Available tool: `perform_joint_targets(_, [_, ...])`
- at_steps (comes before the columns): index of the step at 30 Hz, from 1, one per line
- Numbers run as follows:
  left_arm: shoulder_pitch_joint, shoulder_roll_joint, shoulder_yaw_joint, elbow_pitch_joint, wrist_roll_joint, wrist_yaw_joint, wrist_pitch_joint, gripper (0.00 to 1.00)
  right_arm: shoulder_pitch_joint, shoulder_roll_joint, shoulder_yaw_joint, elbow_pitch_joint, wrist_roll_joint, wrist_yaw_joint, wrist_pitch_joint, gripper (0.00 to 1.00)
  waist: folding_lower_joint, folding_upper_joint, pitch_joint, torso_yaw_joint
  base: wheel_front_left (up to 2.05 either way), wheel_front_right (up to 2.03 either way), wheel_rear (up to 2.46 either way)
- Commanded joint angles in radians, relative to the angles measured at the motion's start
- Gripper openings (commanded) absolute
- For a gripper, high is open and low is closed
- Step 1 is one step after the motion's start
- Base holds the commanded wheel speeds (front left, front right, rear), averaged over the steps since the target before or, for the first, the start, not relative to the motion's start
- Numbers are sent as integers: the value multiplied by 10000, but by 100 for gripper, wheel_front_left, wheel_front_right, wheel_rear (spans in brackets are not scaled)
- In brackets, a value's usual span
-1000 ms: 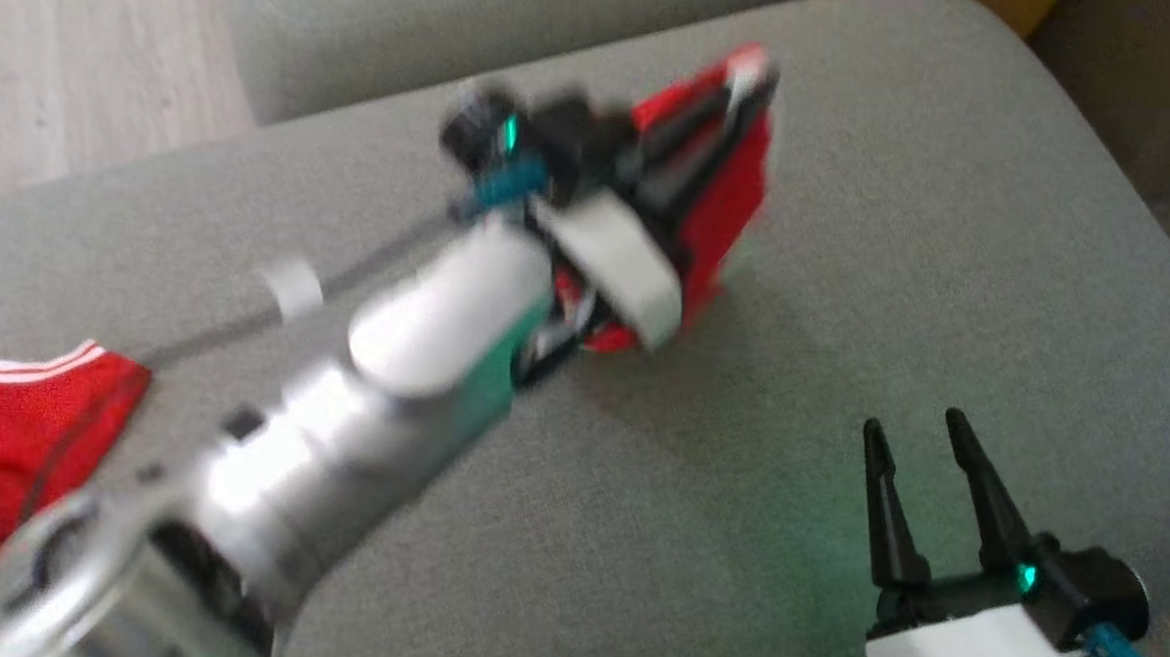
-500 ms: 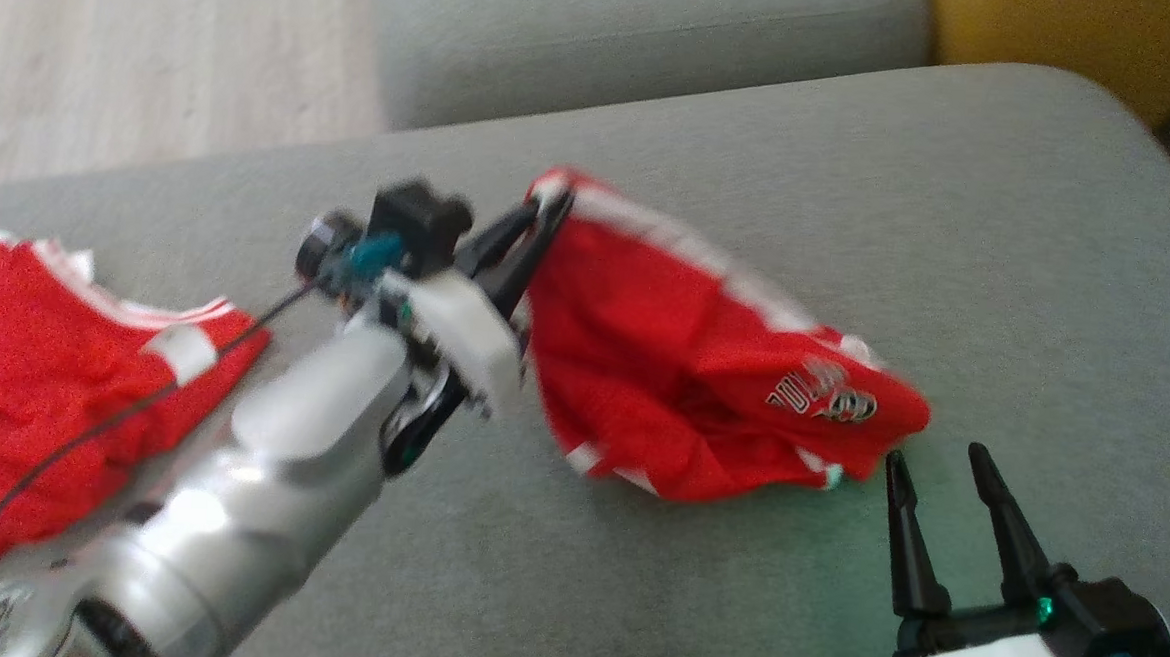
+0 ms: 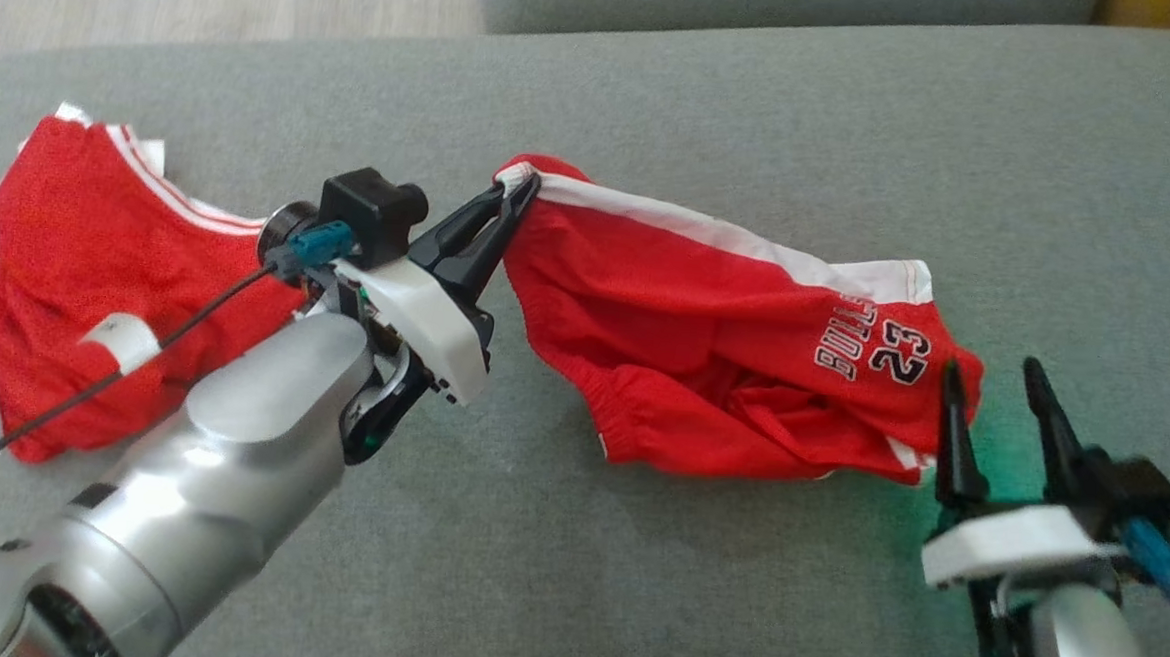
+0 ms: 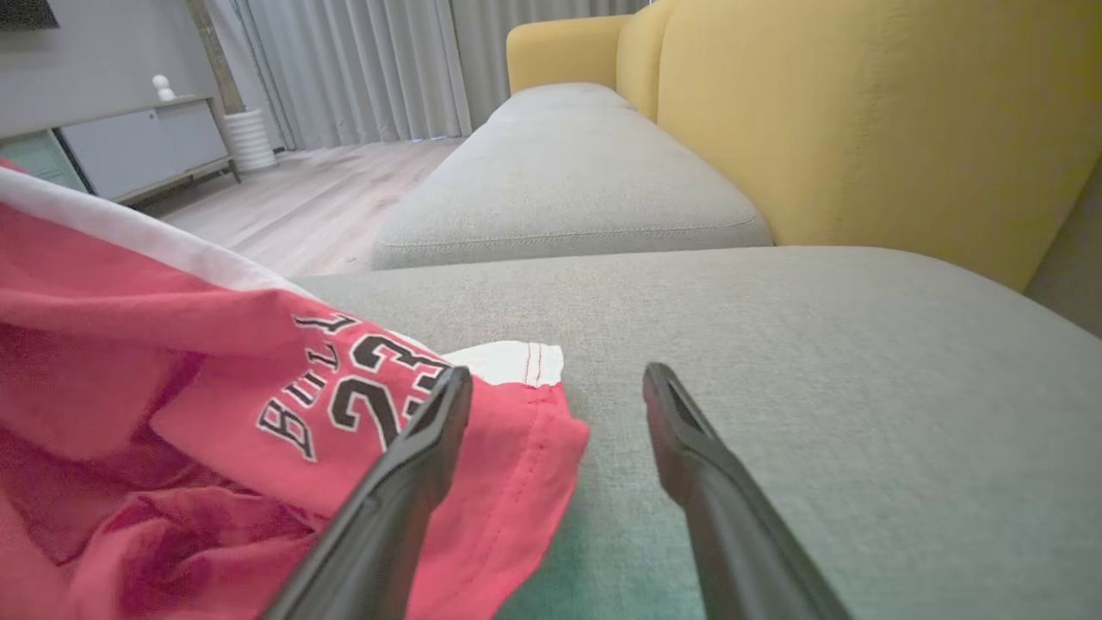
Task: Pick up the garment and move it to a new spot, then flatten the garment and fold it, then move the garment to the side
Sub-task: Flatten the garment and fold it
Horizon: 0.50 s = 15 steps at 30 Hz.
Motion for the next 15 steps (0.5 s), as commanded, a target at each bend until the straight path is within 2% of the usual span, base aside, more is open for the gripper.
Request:
perform_joint_targets(1, [-643, 290, 242, -204, -66, 17, -147, 0, -505, -150, 226, 60, -51, 46, -36, 100, -1, 0, 145, 127, 0, 0, 0])
perform_joint_targets(9, [-1143, 237, -175, -186, -193, 16, -239, 0, -2973, -1491, 1088, 3023, 259, 46, 357, 100, -1, 0, 618, 355, 0, 0, 0])
perform_joint_targets(15, [-1587, 203, -469, -175, -307, 16, -289, 0, -4214, -2249, 2664, 4363, 1029, 46, 842, 100, -1, 0, 980, 471, 0, 0, 0])
